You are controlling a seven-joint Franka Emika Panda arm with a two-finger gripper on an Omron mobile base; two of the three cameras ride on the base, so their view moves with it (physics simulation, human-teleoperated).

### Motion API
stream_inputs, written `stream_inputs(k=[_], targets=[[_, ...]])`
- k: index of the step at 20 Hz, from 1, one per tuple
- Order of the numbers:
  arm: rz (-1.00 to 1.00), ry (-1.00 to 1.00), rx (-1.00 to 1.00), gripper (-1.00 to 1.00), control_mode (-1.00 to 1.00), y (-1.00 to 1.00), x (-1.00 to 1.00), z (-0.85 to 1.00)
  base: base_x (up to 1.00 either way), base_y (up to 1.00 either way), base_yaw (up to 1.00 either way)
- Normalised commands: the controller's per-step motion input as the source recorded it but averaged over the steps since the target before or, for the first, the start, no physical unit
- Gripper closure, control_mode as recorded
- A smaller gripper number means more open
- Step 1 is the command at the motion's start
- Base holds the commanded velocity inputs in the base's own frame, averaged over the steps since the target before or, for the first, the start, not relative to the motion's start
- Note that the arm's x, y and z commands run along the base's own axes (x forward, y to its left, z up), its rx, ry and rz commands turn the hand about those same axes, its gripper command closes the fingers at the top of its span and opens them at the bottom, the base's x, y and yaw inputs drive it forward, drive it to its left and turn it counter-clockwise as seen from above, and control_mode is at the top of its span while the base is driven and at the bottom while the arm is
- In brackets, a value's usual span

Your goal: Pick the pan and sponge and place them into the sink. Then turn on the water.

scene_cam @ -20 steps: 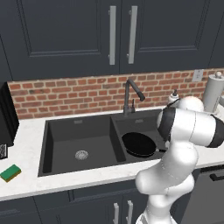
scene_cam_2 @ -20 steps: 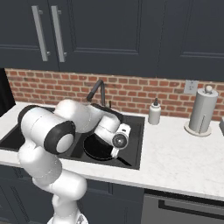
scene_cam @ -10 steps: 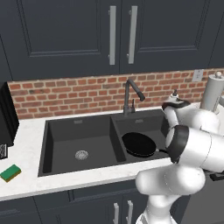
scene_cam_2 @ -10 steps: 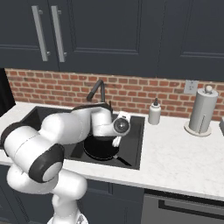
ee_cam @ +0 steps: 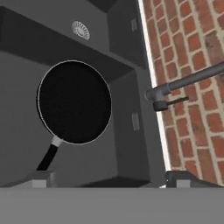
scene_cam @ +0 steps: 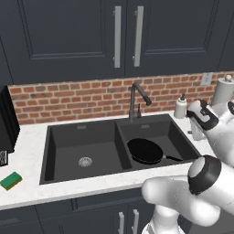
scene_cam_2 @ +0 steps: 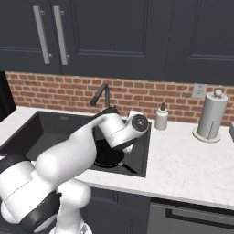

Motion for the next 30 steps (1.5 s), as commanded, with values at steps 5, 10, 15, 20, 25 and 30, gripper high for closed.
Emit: stream_inputs(k=[5, 10, 15, 20, 25, 30], targets=[[0.19, -0.02, -0.01, -1.0, -1.0, 0.0, -0.91, 0.12, 0.0, 0.0, 0.0], [0.26, 0.0, -0.1, -1.0, -1.0, 0.0, -0.71, 0.23, 0.0, 0.0, 0.0], [0.28, -0.02, -0.15, -1.0, -1.0, 0.05, -0.47, 0.42, 0.0, 0.0, 0.0], [0.28, 0.0, -0.17, -1.0, -1.0, 0.16, -0.26, 0.47, 0.0, 0.0, 0.0], [0.26, 0.0, -0.2, -1.0, -1.0, 0.31, -0.2, 0.4, 0.0, 0.0, 0.0], [0.27, 0.0, -0.18, -1.0, -1.0, 0.51, -0.14, 0.15, 0.0, 0.0, 0.0]])
